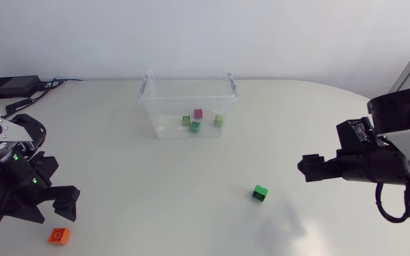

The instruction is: Place the duplo bricks in the container

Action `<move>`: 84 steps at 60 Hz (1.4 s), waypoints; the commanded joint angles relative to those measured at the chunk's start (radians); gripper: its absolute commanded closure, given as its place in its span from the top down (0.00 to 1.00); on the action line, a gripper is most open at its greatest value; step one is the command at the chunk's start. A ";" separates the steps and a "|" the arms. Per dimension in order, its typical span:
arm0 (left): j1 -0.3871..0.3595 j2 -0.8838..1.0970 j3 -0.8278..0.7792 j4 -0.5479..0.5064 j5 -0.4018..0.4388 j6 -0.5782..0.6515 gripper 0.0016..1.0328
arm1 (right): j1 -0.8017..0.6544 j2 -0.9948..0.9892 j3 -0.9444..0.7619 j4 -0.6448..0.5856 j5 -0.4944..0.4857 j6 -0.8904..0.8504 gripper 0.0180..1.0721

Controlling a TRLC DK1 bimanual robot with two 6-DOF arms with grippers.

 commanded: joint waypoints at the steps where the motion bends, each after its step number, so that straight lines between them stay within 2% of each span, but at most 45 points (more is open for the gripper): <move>1: 0.027 0.053 -0.024 -0.025 -0.012 0.031 0.88 | 0.024 0.026 0.021 -0.019 -0.021 -0.040 0.96; 11: 0.045 0.135 -0.024 -0.053 -0.052 0.060 0.88 | 0.019 0.041 0.026 0.000 -0.136 -0.051 0.96; 14: 0.044 0.135 -0.034 -0.053 -0.061 0.060 0.85 | 0.016 0.043 0.026 0.009 -0.160 -0.051 0.96; 33: 0.019 0.214 -0.051 0.004 -0.079 -0.007 0.79 | 0.025 0.066 0.007 0.050 -0.163 -0.051 0.96; 43: 0.013 0.237 -0.059 0.057 -0.079 -0.037 0.60 | 0.027 0.058 -0.010 0.052 -0.162 -0.080 0.96; 49: 0.015 0.224 -0.070 0.091 -0.062 -0.041 0.35 | 0.035 0.067 0.000 0.041 -0.163 -0.117 0.96; 59: 0.013 0.197 -0.093 0.139 -0.033 -0.030 0.19 | 0.093 0.112 0.036 0.021 -0.160 -0.229 0.96; 71: -0.028 0.105 -0.093 0.140 -0.032 -0.029 0.16 | 0.148 0.219 0.099 0.006 -0.160 -0.309 0.95; 84: -0.064 0.022 -0.011 0.156 -0.019 -0.014 0.16 | 0.188 0.396 0.121 0.018 -0.194 -0.436 0.94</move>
